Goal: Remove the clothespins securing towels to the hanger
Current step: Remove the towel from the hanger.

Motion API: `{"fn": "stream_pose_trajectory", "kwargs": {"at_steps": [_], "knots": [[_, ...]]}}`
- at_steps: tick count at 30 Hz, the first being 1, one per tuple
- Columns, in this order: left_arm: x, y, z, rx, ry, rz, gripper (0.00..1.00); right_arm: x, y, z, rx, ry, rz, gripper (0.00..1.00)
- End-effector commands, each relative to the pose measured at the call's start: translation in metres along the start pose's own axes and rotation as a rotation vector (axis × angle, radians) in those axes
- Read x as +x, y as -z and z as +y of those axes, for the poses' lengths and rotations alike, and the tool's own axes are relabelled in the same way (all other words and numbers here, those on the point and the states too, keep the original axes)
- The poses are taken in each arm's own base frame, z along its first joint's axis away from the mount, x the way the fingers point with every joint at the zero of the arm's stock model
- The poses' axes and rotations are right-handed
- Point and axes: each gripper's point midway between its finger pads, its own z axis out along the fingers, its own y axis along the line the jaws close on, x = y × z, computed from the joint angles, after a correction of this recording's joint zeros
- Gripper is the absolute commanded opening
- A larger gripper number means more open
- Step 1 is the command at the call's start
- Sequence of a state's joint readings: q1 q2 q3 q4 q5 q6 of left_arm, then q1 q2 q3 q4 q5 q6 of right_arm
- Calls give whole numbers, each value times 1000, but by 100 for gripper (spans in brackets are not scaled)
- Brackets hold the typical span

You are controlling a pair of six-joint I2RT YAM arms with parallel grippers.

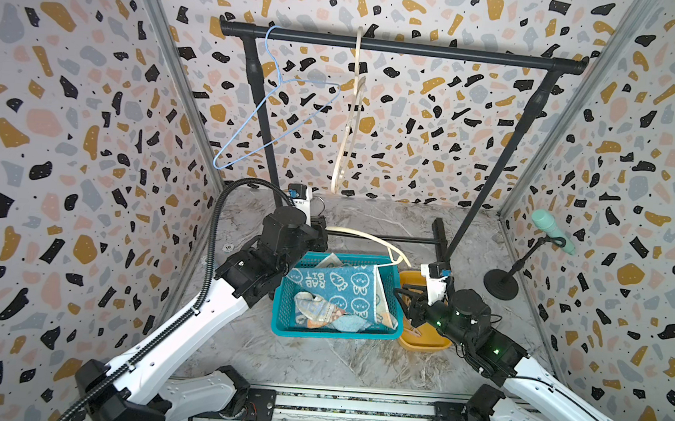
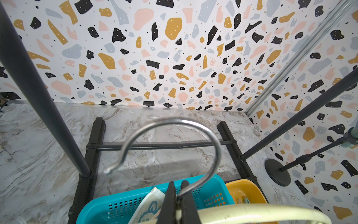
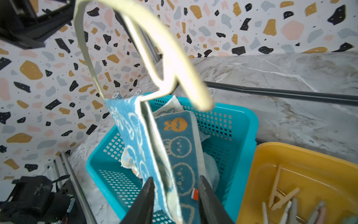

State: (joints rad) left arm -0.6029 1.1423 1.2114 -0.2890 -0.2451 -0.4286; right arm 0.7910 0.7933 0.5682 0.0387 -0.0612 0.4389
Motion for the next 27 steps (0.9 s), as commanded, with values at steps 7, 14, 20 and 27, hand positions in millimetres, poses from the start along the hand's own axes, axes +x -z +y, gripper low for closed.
{"fn": "stream_pose_trajectory", "kwargs": {"at_steps": [7,14,20,27], "knots": [[-43,12,-9,26,13,-123,0,-17,-12,36,-91,63,-28,37],[-43,13,-9,27,11,-124,0,-21,-20,43,-102,72,-35,37],[-43,14,-9,30,12,-127,0,-22,-26,42,-87,68,-41,40],[-44,17,-9,31,14,-134,0,-20,-33,37,-59,61,-38,42]]}}
